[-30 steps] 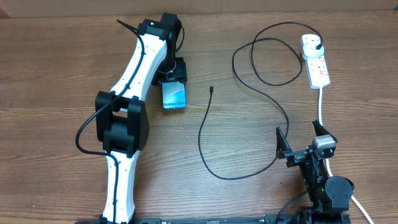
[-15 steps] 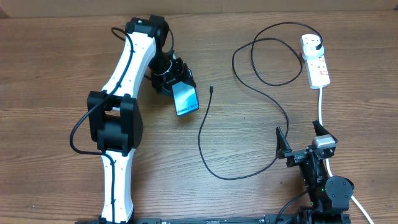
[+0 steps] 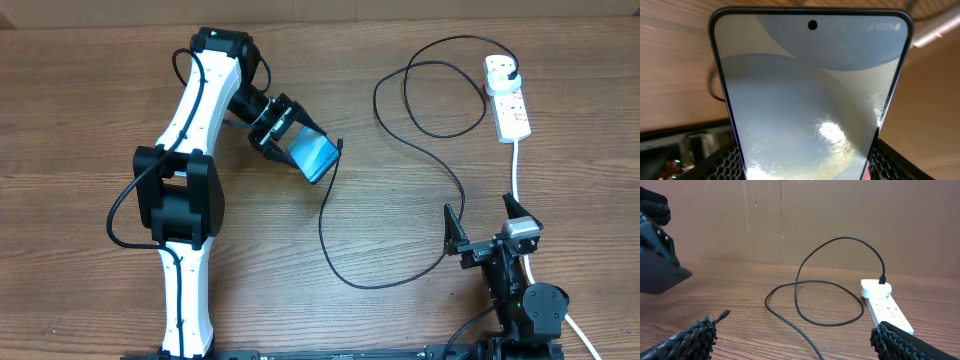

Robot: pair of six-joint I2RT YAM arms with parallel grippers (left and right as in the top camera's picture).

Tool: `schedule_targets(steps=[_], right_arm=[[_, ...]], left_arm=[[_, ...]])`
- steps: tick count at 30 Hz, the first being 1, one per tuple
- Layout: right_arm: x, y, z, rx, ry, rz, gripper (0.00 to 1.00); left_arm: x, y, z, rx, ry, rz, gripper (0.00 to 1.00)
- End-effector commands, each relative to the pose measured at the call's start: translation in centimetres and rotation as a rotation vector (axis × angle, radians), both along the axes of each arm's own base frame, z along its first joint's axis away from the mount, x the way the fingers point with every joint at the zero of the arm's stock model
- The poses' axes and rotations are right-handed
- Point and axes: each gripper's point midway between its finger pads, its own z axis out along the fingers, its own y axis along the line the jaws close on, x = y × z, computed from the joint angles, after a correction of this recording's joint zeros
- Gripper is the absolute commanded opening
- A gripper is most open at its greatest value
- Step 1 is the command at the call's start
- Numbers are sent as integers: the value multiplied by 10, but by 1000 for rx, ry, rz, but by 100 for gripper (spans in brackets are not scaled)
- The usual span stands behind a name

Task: Plug charger to phone and switch on socket
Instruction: 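Lift the phone with the left gripper and turn it rightward, then move the right gripper toward the phone held by the left gripper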

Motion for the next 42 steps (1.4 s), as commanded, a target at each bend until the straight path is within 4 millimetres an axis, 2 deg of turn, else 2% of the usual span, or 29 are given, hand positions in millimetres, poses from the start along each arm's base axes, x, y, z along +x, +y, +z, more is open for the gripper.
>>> schedule_targets(steps=[1, 10, 17, 19, 23, 25, 30, 36, 40, 42], right_arm=[[0, 0, -1, 5, -5, 0, 100], [0, 0, -1, 5, -5, 0, 100], [0, 0, 0, 7, -10, 2, 100], [-1, 4, 1, 68, -2, 21, 100], [0, 6, -4, 352, 75, 29, 100], [-1, 14, -7, 437, 118, 71, 100], [-4, 34, -7, 523, 223, 181, 100], [2, 56, 18, 540, 346, 305, 100], [15, 75, 37, 565, 463, 421, 100], [25, 83, 40, 591, 552, 466, 100]], left_arm=[[9, -22, 37, -204, 35, 82, 4], [11, -27, 46, -255, 64, 112, 4], [10, -18, 35, -185, 50, 96, 4], [9, -15, 31, -157, 43, 89, 4], [10, -5, 15, -56, 17, 70, 4], [9, 0, 9, 0, 25, 72, 4], [10, 5, 3, 41, 21, 71, 4], [13, 4, 3, 38, 6, 73, 4], [13, 6, 0, 62, 16, 84, 4], [14, 6, 0, 61, 10, 85, 4]])
